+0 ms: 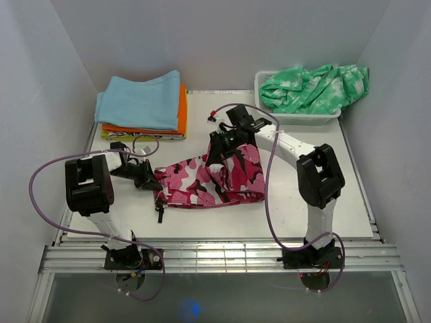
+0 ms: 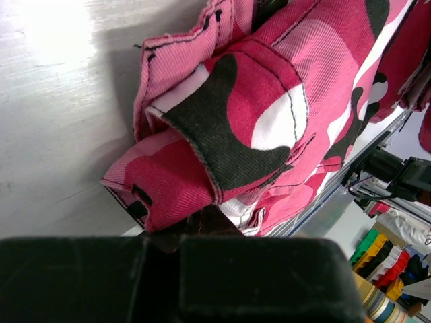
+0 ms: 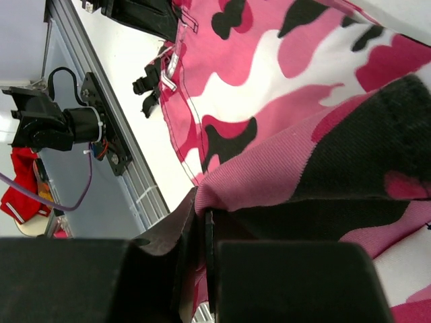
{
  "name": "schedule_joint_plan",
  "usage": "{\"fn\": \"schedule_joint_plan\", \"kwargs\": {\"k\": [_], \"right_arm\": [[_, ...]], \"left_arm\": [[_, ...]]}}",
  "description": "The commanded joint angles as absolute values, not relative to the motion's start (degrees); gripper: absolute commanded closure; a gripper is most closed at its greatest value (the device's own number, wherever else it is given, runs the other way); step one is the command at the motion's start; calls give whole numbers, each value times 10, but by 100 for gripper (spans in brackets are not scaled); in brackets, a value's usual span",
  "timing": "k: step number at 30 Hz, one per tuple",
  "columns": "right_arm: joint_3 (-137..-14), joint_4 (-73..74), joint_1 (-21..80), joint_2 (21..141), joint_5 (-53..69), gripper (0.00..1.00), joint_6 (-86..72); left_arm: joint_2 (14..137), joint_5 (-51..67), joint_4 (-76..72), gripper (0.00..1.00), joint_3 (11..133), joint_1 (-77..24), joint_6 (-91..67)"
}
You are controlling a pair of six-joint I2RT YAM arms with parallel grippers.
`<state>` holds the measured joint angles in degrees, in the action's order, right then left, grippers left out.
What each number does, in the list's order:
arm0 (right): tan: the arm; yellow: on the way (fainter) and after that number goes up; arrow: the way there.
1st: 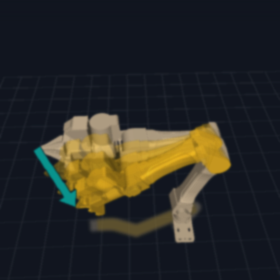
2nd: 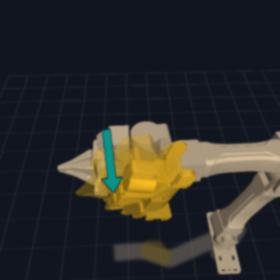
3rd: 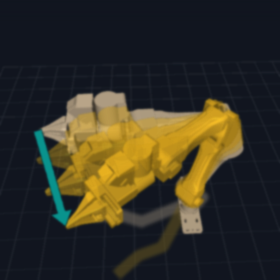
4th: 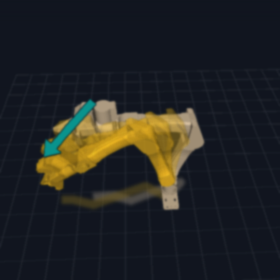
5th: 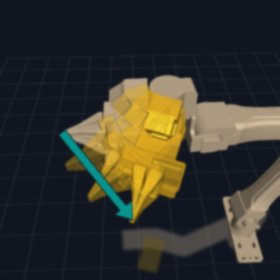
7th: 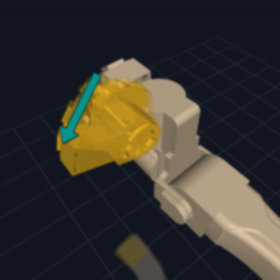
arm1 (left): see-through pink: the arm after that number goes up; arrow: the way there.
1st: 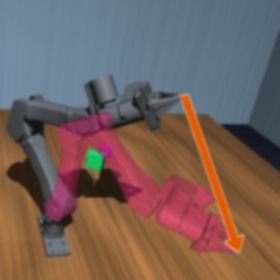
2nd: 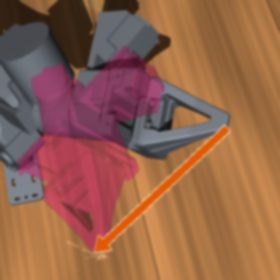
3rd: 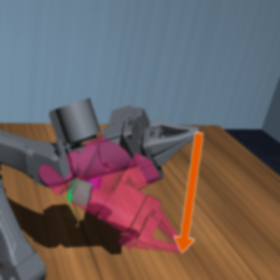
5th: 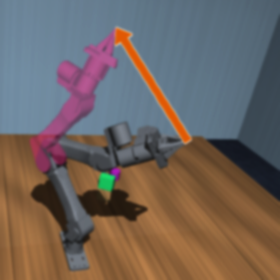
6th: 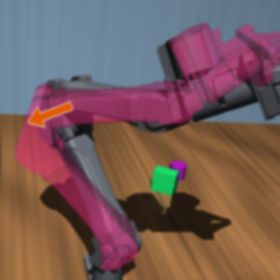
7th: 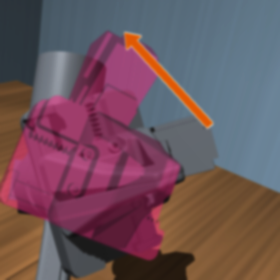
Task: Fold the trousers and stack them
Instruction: Fold the trousers
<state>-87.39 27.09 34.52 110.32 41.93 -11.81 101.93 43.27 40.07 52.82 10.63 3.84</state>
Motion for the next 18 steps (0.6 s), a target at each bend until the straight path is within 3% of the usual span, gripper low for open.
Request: {"fn": "schedule_joint_plan", "kwargs": {"k": [1,8,18], "right_arm": [[-925,222,379,1116,411,92,-156],[-1003,243,431,1176,302,92,-169],[-1049,226,490,1209,294,92,-223]], "left_arm": [[1015,416,379,100,518,91,25],[1015,414,368,100,513,76,10],[1023,396,358,100,508,67,-16]]}}
